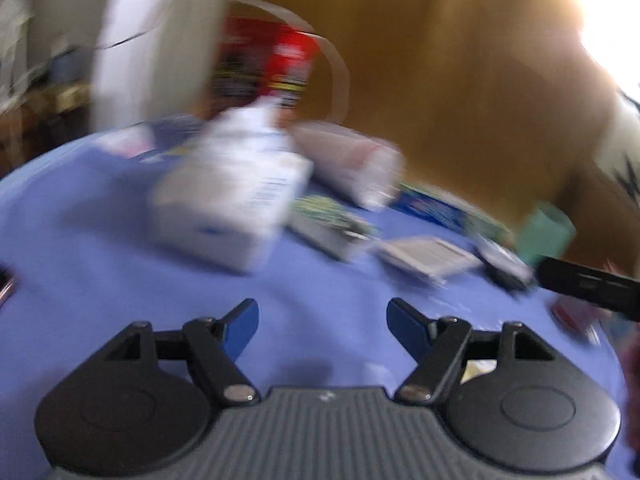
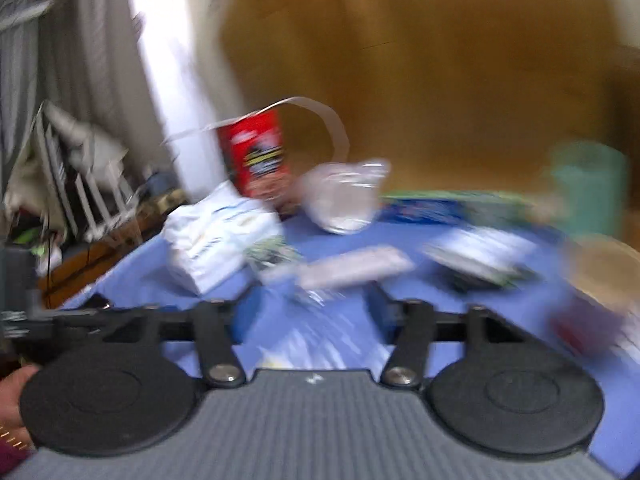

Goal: Organize soft objects
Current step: 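Carry the cotton swab bag into the tin and release it, then grasp the small green patterned box with the left tool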

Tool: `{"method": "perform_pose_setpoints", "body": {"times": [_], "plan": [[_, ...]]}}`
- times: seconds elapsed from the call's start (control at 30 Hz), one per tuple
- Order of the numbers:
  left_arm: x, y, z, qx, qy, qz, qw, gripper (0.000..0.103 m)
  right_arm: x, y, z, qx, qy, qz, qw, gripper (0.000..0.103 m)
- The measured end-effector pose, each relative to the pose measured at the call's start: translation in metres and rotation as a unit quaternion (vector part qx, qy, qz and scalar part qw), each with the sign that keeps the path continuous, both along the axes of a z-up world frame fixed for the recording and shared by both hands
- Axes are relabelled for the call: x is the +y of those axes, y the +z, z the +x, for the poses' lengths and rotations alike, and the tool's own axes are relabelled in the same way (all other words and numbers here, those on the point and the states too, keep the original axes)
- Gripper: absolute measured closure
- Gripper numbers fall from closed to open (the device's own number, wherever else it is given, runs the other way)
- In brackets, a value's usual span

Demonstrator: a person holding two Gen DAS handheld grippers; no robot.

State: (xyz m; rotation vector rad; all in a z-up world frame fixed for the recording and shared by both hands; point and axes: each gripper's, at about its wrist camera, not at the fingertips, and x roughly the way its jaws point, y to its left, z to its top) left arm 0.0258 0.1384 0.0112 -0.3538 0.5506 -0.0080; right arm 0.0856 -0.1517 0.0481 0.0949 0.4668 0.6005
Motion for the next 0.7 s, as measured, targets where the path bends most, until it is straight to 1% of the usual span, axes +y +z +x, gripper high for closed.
{"method": "perform_pose_setpoints", "body": {"times": [0.03,0.07,0.1,0.17,0.2,0.23,0.27,0.3,0.33,0.43,0.5,0.63,0.7], "plan": [[0.009,-0.003,0.000,0.001,0.008,-0.020,0.9998,0.032,0.025,-0.003,0.017,-0.007,0.020,-0.019,1.000,0.021],[0.020,-0.007,0.000,0.000,0.010,-0.058,0.9983,0.033,0.050,-0.006,0.032,-0.013,0.038,-0.040,0.998,0.021],[0.027,-0.007,-0.002,-0.009,0.012,-0.075,0.9971,0.033,0.074,-0.010,0.048,-0.015,0.052,-0.061,0.997,0.021],[0.033,-0.007,-0.009,-0.028,0.013,-0.089,0.9956,0.033,0.105,-0.020,0.067,-0.011,0.073,-0.096,0.993,0.020],[0.033,-0.007,-0.010,-0.034,0.011,-0.092,0.9952,0.033,0.118,-0.023,0.075,-0.004,0.077,-0.111,0.991,0.019],[0.034,-0.007,-0.013,-0.041,0.009,-0.093,0.9948,0.033,0.129,-0.027,0.085,0.008,0.079,-0.127,0.989,0.021],[0.032,-0.006,-0.013,-0.045,0.009,-0.093,0.9946,0.033,0.137,-0.032,0.094,0.024,0.077,-0.144,0.986,0.024],[0.030,-0.005,-0.013,-0.047,0.009,-0.094,0.9944,0.033,0.142,-0.036,0.098,0.039,0.082,-0.157,0.983,0.043],[0.031,-0.005,-0.013,-0.049,0.006,-0.097,0.9941,0.033,0.144,-0.039,0.101,0.053,0.090,-0.162,0.981,0.046],[0.034,-0.006,-0.012,-0.054,0.000,-0.109,0.9926,0.033,0.123,-0.030,0.073,0.049,0.098,-0.133,0.985,0.047],[0.033,-0.008,-0.012,-0.046,-0.016,-0.119,0.9917,0.033,0.104,-0.026,0.041,0.049,0.103,-0.115,0.987,0.047],[0.014,-0.003,-0.012,-0.025,-0.072,-0.129,0.9888,0.033,0.056,-0.026,-0.049,0.022,0.109,-0.127,0.986,0.046],[-0.007,0.001,-0.013,-0.015,-0.113,-0.126,0.9855,0.033,0.050,-0.032,-0.078,0.018,0.099,-0.140,0.985,0.045]]}}
